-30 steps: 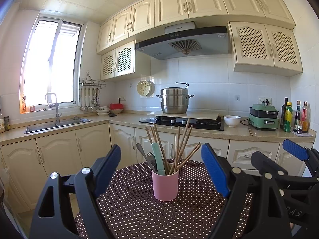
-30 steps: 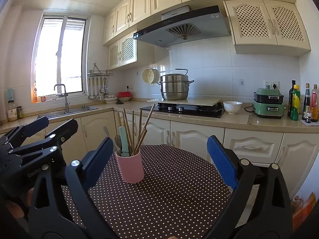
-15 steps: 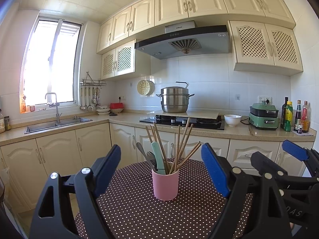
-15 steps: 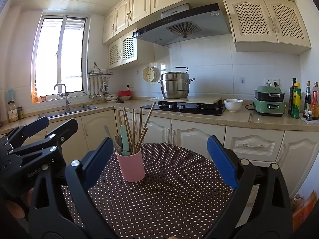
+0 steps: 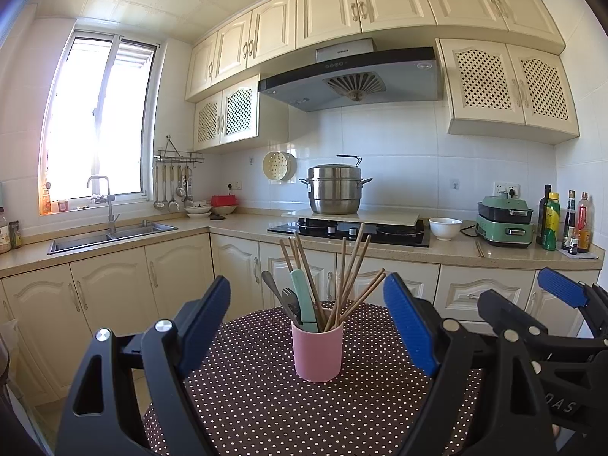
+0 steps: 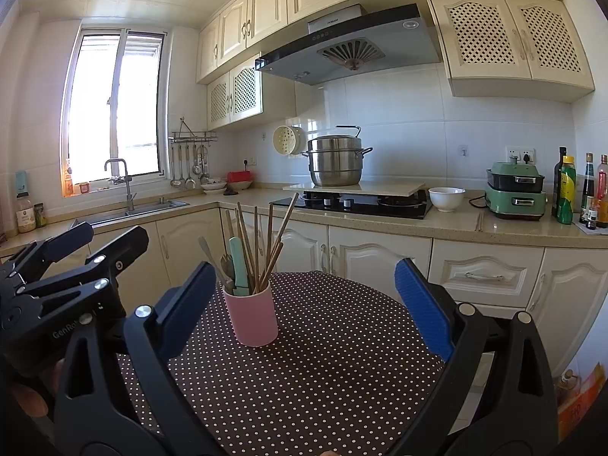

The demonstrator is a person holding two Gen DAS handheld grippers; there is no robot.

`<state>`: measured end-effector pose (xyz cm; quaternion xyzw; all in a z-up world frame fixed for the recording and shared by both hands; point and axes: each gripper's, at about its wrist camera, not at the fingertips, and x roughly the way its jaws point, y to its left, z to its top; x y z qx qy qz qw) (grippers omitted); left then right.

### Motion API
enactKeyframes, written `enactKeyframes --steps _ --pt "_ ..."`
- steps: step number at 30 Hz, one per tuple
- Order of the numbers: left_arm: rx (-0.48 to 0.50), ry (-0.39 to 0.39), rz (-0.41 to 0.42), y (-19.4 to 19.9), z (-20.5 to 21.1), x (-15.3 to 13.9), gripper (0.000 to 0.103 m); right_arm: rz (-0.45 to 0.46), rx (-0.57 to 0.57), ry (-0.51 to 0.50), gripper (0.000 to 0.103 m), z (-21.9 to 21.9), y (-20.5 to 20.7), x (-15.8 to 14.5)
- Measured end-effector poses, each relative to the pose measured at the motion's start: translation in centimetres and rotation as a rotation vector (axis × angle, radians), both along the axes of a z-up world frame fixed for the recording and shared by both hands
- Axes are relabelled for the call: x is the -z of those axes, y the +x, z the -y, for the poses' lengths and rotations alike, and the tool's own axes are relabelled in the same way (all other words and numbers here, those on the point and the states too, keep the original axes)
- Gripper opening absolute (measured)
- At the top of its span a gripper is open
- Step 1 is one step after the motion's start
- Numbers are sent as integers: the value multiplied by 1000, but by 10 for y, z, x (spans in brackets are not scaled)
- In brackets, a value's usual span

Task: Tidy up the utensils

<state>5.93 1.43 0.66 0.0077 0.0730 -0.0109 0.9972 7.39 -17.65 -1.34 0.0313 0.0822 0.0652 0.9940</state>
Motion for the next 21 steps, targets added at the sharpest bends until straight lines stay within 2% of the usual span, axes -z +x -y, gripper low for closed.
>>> enactKeyframes --steps 21 --pt "-7 3 -3 3 -4 3 81 -8 -7 2 94 -3 6 2"
